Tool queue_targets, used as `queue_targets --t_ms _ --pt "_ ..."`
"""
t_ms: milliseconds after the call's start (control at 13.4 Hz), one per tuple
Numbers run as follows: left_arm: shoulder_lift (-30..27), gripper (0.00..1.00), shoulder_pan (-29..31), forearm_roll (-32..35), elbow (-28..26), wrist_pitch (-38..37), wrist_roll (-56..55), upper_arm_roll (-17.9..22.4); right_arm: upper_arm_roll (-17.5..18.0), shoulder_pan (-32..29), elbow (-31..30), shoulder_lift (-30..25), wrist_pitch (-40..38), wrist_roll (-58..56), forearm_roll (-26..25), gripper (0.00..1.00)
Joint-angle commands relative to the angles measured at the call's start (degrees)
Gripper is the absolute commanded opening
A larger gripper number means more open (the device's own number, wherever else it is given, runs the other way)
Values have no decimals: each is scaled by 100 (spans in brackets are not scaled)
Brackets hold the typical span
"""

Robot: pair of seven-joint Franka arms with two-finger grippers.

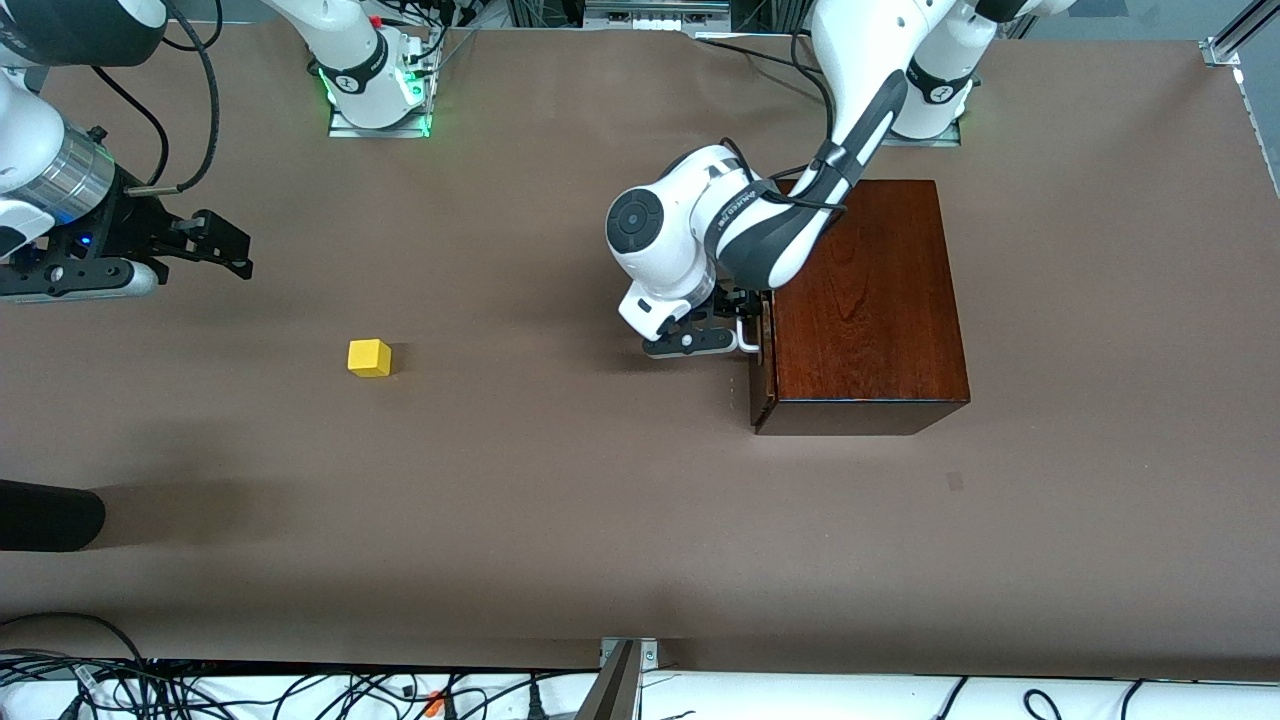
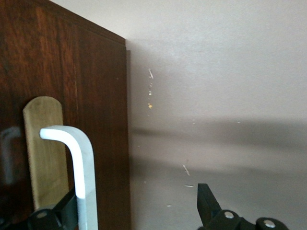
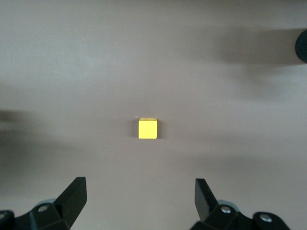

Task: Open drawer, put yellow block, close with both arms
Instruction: 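Pull the drawer handle outward from the box with the left gripper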

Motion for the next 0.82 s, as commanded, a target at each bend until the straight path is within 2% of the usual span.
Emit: queue_targets --t_ms 0,149,372,744 --pt "2 100 -56 -580 34 420 -51 -70 1 -5 65 8 -80 40 16 100" --pt "20 100 -126 -872 34 447 -217 -70 -8 -5 65 8 -80 40 25 100" --pt "37 100 -214 -916 51 815 -288 -88 -8 -5 65 8 -80 40 25 100" --pt "169 100 -399 -907 191 878 -560 -97 1 -5 65 17 -80 40 25 100"
